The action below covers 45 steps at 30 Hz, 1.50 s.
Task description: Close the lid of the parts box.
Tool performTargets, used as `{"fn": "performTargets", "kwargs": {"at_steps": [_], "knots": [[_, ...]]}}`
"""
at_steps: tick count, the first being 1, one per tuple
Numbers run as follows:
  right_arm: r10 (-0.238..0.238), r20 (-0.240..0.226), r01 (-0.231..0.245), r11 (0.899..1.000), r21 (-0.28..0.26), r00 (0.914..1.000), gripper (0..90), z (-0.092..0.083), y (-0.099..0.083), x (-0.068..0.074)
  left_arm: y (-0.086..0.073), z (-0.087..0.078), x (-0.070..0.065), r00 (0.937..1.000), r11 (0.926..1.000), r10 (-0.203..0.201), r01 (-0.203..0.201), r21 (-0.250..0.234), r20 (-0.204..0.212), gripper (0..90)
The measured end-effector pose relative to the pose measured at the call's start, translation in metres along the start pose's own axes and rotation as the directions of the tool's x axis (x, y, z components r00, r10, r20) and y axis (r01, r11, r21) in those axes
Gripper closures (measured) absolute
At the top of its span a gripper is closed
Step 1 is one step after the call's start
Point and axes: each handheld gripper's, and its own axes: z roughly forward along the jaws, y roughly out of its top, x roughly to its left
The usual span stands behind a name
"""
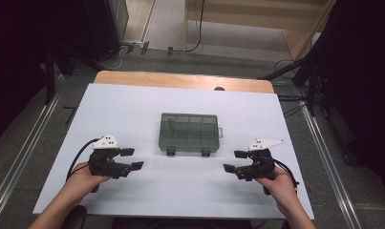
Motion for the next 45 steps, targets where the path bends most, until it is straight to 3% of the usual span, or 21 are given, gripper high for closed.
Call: {"fn": "performTargets", "kwargs": {"at_steps": [16,19,45], "knots": [[0.027,0.013,-0.027,1.000,-0.013,0.9995,24.5,-0.004,-0.011,-0.012,-0.015,-0.001,0.008,0.9995,0.9995,-0.031,0.031,-0.009,-0.001,32.0],[0.017,0.021,-0.017,1.000,-0.003,0.9996,24.5,-0.003,-0.012,-0.014,-0.016,0.000,0.011,0.9987,0.9987,-0.048,0.049,-0.014,0.018,32.0],[0.014,0.004,-0.014,1.000,0.019,0.9999,24.5,0.003,-0.012,-0.014,-0.017,0.007,0.014,0.9994,0.9994,-0.031,0.031,0.014,0.015,32.1]]}}
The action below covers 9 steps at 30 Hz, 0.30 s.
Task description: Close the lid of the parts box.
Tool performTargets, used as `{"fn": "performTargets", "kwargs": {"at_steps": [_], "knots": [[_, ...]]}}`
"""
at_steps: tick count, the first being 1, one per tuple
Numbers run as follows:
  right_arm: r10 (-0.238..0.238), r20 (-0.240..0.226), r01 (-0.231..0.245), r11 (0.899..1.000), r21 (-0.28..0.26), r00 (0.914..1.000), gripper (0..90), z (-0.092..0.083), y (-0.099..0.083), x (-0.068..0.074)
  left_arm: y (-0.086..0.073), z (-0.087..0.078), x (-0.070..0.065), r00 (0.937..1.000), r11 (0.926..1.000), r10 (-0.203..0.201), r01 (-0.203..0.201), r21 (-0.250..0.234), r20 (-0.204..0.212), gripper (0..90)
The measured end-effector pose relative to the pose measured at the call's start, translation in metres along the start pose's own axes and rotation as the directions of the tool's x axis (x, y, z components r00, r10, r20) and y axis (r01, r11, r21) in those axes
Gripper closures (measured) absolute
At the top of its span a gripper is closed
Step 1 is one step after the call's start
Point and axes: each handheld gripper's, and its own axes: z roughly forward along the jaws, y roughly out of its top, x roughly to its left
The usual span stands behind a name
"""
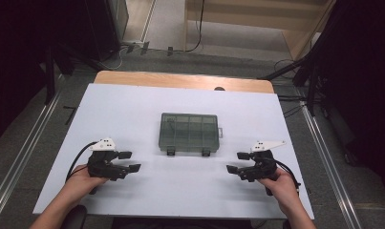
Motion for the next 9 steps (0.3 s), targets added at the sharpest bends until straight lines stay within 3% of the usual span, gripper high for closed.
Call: {"fn": "performTargets", "kwargs": {"at_steps": [9], "knots": [[0.001,0.003,-0.001,1.000,-0.002,1.0000,24.5,-0.0006,0.0000,-0.0002,0.0001,0.0000,0.0005,1.0000,1.0000,-0.004,0.004,0.002,-0.002,32.0]]}}
